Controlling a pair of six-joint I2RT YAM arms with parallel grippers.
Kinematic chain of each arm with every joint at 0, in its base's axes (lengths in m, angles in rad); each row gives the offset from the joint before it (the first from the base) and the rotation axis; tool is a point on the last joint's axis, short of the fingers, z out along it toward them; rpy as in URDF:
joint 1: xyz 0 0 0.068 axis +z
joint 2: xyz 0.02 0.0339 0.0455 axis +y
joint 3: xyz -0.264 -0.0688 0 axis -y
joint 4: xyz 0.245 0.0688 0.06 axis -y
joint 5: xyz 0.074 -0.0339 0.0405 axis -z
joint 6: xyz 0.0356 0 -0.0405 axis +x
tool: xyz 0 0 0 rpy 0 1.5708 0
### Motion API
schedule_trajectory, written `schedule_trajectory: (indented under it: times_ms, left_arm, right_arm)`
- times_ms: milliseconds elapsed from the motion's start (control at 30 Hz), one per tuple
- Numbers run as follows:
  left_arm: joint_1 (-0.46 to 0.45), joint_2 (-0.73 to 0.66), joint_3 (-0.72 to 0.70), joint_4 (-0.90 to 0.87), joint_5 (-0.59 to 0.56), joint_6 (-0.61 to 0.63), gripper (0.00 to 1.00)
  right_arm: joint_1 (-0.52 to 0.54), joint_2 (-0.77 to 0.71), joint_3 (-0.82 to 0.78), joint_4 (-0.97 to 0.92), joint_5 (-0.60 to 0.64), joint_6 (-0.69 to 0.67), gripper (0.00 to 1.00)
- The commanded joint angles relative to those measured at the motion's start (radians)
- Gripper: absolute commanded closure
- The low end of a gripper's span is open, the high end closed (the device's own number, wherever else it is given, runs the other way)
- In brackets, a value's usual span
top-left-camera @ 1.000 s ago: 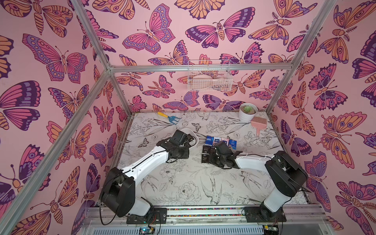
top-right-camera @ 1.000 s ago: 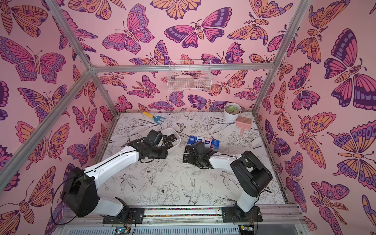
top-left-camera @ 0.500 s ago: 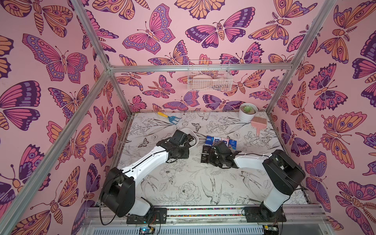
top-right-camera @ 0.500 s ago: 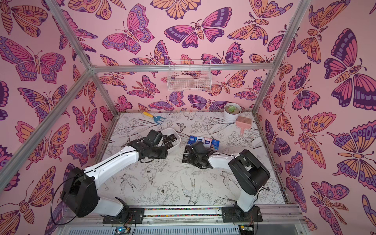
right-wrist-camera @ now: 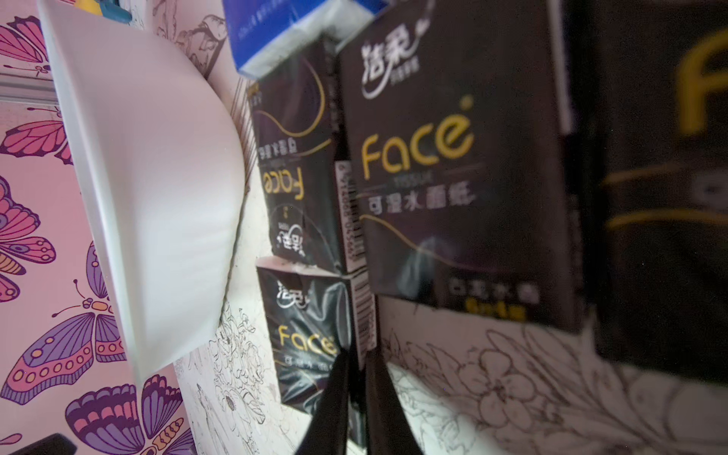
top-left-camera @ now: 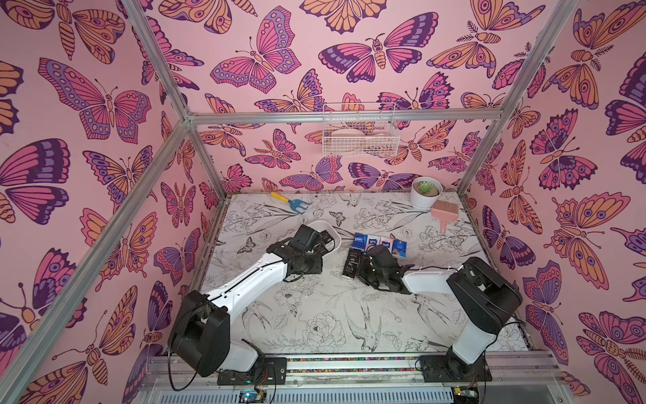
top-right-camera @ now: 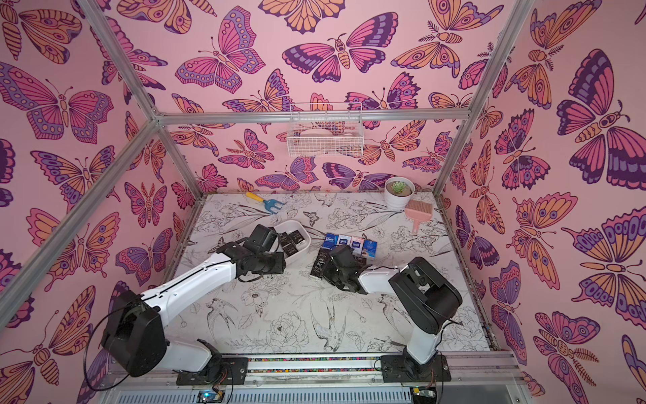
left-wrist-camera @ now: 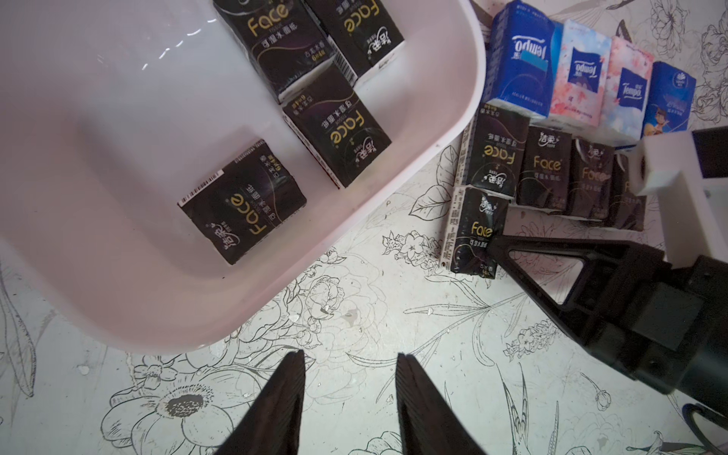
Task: Take the pocket tissues out of the storage box
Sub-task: Move the pocket tissues to the center of the board, then pick up the pocket tissues from the storage box.
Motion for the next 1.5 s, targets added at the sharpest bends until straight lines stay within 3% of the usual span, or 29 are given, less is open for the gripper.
schedule_trajectory:
  times_ms: [0, 167, 733, 1167, 1467]
  left_arm:
    - [0.007, -0.024, -0.014, -0.024, -0.013, -0.002, 0.57]
    - [0.007, -0.022, -0.007, -0.024, -0.007, -0.004, 0.56]
    - [0.008, 0.007, 0.072, -0.025, -0.031, 0.004, 0.56]
    - [0.122, 0.315, 0.306, -0.009, -0.112, -0.06, 0.55]
    - [0.177, 0.532, 0.379, 0.102, -0.042, -0.114, 0.55]
  right_arm:
    - [0.004, -0.019, -0.019, -0.07, 0.049, 0.007, 0.88]
    - [0.003, -0.035, -0.023, -0.08, 0.058, 0.001, 0.86]
    - [0.002, -0.141, -0.02, -0.119, 0.062, -0.06, 0.58]
    - [0.003, -0.209, 0.049, -0.323, 0.11, -0.242, 0.51]
    - [0.003, -0.216, 0.06, -0.343, 0.092, -0.283, 0.49]
